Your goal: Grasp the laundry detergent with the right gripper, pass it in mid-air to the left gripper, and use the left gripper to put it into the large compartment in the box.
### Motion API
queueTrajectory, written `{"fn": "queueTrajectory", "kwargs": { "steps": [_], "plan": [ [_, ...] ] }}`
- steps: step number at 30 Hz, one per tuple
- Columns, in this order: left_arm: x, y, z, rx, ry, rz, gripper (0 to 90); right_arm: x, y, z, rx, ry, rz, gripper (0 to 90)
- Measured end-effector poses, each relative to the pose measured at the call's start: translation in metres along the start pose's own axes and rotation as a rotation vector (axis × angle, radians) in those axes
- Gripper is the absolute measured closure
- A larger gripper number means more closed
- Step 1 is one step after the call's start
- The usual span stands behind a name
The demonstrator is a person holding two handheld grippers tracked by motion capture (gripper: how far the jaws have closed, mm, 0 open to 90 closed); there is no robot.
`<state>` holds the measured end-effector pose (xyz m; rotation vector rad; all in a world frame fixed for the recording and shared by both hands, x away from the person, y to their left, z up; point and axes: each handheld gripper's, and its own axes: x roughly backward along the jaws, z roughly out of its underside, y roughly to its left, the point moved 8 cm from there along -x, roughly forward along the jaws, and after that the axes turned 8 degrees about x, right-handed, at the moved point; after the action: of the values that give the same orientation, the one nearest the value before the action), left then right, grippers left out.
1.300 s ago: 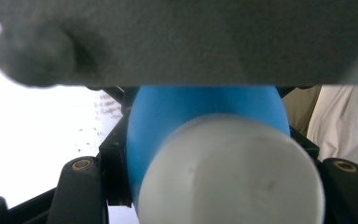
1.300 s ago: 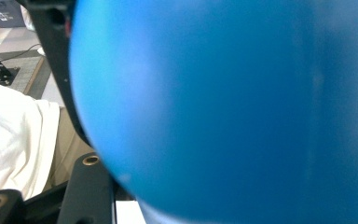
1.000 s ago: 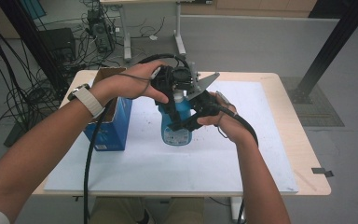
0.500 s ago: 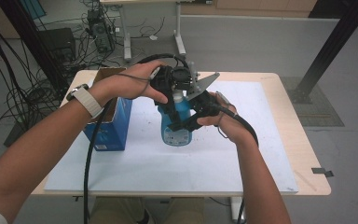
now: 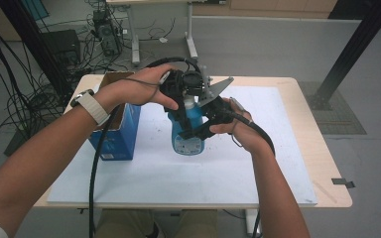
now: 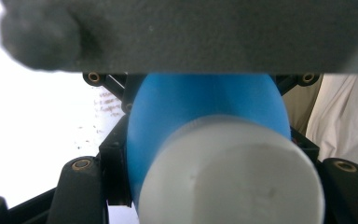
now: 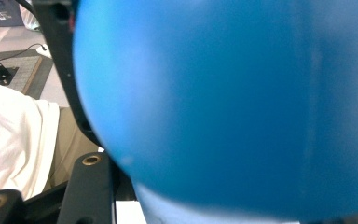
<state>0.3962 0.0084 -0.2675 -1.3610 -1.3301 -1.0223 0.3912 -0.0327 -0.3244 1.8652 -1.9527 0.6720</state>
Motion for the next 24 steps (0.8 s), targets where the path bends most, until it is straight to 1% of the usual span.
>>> {"fn": "queueTrajectory", "kwargs": {
  "steps": [24],
  "plan": [
    [0.0018,-0.0009,0.0026,0.005,0.000,-0.005,37.3,-0.0012,0.0003,-0.0026,0.011,0.008,-0.003,43.1]
  ]
}}
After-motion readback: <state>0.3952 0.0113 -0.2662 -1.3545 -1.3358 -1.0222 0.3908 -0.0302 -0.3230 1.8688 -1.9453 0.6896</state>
